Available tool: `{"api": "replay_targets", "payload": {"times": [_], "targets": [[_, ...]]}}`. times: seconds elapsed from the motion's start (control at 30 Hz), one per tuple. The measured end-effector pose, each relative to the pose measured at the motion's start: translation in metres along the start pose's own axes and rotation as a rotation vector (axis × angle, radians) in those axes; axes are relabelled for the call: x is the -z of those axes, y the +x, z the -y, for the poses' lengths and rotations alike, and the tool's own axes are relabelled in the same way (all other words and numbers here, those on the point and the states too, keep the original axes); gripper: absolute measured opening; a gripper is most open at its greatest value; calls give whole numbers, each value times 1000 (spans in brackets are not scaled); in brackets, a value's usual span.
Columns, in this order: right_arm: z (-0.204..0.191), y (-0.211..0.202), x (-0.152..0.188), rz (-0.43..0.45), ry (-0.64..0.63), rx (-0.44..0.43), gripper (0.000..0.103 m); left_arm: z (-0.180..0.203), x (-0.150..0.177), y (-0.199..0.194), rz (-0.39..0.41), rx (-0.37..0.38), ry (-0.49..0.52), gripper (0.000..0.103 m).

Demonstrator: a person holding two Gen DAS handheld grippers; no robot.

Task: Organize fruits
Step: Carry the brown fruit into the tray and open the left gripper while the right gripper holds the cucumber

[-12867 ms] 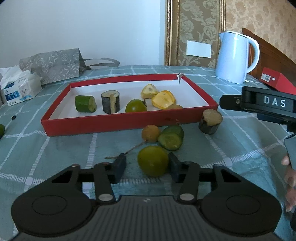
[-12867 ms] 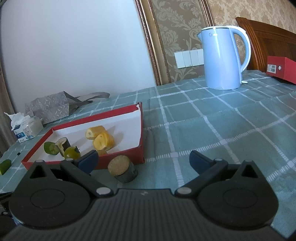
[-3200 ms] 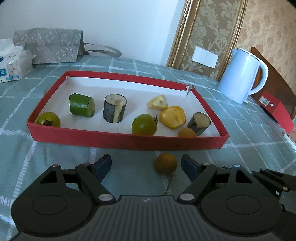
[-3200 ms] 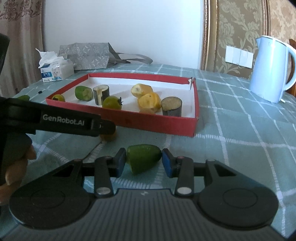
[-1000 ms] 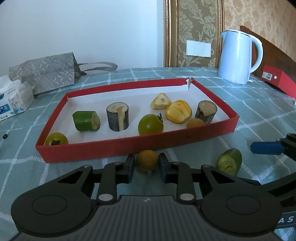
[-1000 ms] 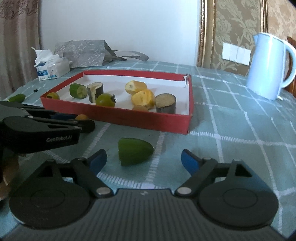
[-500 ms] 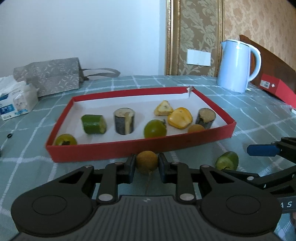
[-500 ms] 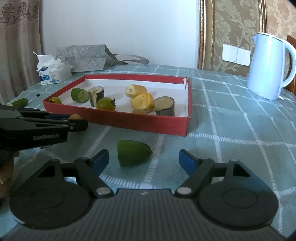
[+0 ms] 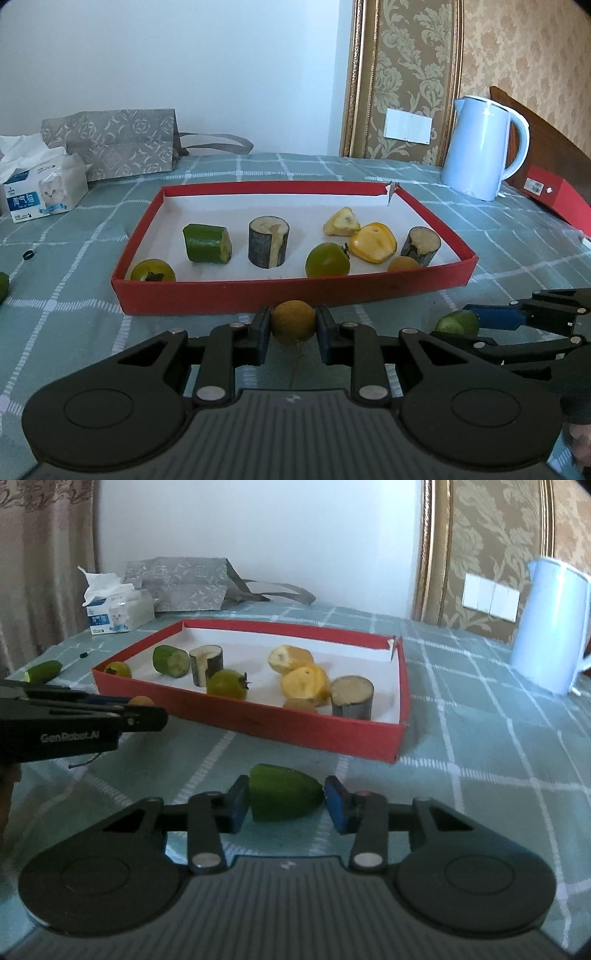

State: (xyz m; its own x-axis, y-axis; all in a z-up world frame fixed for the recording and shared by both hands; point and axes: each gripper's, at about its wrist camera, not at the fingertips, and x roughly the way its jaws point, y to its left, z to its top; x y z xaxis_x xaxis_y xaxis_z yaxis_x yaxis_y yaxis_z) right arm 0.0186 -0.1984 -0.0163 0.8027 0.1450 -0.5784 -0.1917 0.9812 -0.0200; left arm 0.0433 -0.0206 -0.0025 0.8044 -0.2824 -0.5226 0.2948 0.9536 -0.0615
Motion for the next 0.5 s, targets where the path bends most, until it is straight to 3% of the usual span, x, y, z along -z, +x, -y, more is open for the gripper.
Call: {"api": "replay_targets", "payload": {"times": [0.5], "targets": [[3, 1, -1, 3, 27, 8, 41, -2, 0, -3, 11, -57, -10, 25]]}}
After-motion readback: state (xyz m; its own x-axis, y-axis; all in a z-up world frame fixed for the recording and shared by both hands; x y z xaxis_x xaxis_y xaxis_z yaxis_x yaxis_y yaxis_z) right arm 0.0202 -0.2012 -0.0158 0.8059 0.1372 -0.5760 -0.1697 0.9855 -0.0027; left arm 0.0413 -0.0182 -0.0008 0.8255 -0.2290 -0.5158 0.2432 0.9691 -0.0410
